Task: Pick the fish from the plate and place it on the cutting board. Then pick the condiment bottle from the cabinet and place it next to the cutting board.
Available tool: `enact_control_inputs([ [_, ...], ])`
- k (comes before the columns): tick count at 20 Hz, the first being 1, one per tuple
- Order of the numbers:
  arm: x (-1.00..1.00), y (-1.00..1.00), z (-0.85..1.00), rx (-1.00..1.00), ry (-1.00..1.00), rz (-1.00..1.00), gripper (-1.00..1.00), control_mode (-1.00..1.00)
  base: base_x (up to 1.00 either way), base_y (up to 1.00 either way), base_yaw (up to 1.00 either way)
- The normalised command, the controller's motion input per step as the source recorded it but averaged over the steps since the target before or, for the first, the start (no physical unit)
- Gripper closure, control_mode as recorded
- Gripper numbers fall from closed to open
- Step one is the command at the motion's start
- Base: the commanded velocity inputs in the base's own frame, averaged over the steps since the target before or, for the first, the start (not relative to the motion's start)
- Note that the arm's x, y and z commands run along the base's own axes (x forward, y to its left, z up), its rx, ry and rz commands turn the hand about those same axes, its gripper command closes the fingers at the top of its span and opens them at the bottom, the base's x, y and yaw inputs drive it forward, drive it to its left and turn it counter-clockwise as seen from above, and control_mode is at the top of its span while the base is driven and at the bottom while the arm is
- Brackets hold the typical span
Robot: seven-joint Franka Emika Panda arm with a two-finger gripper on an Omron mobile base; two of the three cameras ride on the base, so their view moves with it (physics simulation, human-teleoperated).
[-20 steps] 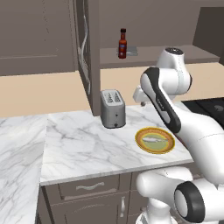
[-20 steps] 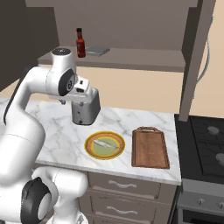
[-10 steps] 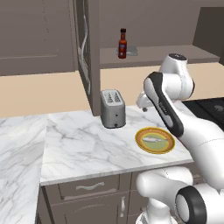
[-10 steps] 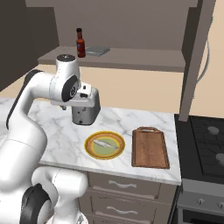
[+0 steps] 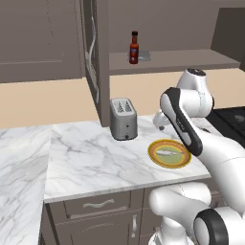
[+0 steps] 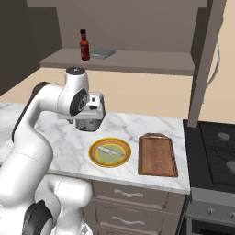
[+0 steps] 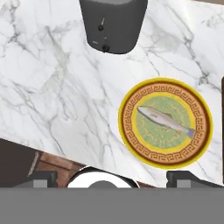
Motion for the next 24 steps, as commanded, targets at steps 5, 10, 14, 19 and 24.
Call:
enact_control_inputs([
  [5, 0.00, -0.09, -0.32, -0.05, 0.01, 0.09, -1.00, -1.00, 0.00, 0.00, 0.00],
  [10, 0.00, -0.10, -0.28, -0.05, 0.00, 0.07, -1.00, -1.00, 0.00, 0.00, 0.00],
  [14, 0.00, -0.09, -0.27, -0.04, 0.00, 0.06, -1.00, -1.00, 0.00, 0.00, 0.00],
  [19, 0.04, -0.12, -0.14, 0.00, 0.00, 0.02, -1.00, -1.00, 0.00, 0.00, 0.00],
  [24, 0.05, -0.11, -0.17, 0.00, -0.01, 0.02, -1.00, -1.00, 0.00, 0.00, 0.00],
])
